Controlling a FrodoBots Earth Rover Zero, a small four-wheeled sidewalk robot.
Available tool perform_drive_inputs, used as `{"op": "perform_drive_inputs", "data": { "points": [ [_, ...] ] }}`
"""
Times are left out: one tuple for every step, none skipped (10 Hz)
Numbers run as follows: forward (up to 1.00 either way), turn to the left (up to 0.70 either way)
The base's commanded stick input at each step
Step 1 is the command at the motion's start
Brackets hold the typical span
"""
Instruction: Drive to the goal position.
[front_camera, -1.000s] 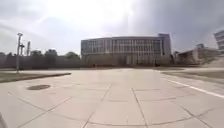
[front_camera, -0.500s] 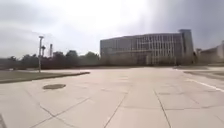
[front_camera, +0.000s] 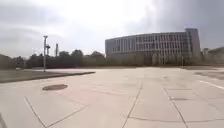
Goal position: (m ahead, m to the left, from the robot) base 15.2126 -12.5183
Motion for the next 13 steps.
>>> {"op": "perform_drive_inputs", "data": {
  "points": [
    [0.70, 0.00],
    [0.70, 0.00],
    [0.70, 0.00],
    [0.70, 0.00],
    [0.70, 0.00],
    [0.70, 0.00],
    [0.70, 0.00],
    [0.70, 0.00],
    [0.70, 0.00],
    [0.70, 0.00],
    [0.70, 0.00],
    [0.70, 0.00],
    [0.70, 0.00]
  ]
}}
